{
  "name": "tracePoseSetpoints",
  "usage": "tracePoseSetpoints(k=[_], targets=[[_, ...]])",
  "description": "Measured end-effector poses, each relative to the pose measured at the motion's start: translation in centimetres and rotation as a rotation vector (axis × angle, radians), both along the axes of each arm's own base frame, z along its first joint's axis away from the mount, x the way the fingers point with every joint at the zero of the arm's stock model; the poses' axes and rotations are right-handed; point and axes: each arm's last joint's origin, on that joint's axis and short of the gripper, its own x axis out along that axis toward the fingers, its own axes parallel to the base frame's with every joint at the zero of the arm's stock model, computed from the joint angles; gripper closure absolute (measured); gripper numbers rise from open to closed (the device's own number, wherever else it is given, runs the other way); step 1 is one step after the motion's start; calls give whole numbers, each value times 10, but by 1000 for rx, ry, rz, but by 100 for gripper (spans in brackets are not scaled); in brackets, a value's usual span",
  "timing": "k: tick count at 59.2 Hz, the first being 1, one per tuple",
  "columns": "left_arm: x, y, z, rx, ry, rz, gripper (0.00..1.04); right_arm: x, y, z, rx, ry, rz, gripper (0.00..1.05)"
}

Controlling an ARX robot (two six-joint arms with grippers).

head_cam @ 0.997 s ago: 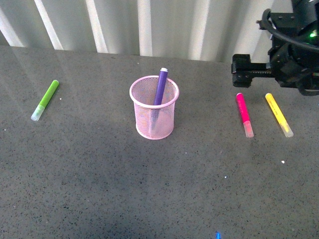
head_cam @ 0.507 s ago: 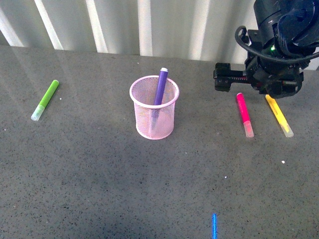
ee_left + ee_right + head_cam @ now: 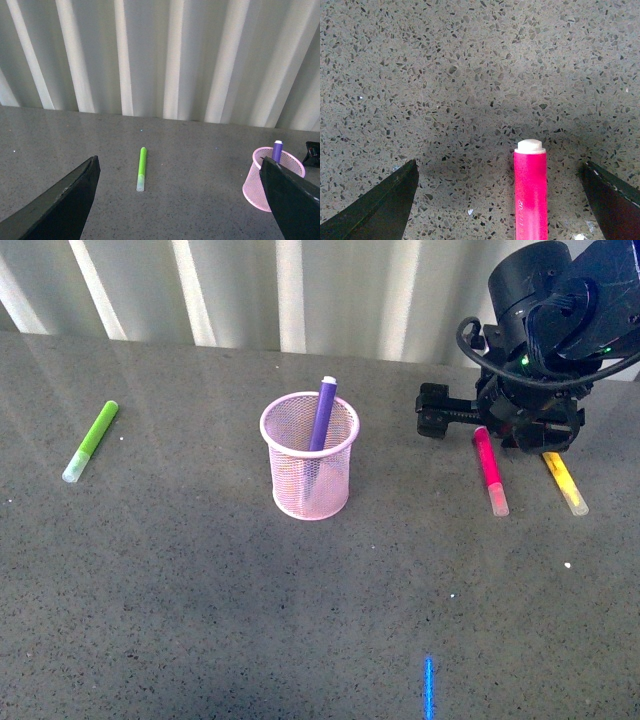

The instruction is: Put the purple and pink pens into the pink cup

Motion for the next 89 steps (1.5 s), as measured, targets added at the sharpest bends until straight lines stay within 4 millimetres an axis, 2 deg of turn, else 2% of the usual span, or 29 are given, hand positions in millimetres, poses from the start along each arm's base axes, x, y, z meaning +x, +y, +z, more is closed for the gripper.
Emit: tracePoseSetpoints(k=[7,27,41,51,62,70,82,89], targets=[[0,0,0,0,0,0,7,0,2,-2,-7,10,-5,7],[0,0,0,0,0,0,7,-2,6,-5,-13,35,-4,60],[0,0,0,0,0,0,7,-4,7,-5,2,24,-2,90],[0,0,0,0,0,0,7,-9,5,-5,1,-18,-4,93],[0,0,0,0,0,0,7,-24,9,-3,-62,-186,88,93],[0,0,0,0,0,0,7,-31,21,23,-68,-406,185,93],[0,0,0,0,0,0,7,-41,62,104,46,-791,332,93],[0,0,0,0,0,0,7,-52,88,128,103,-906,428,93]])
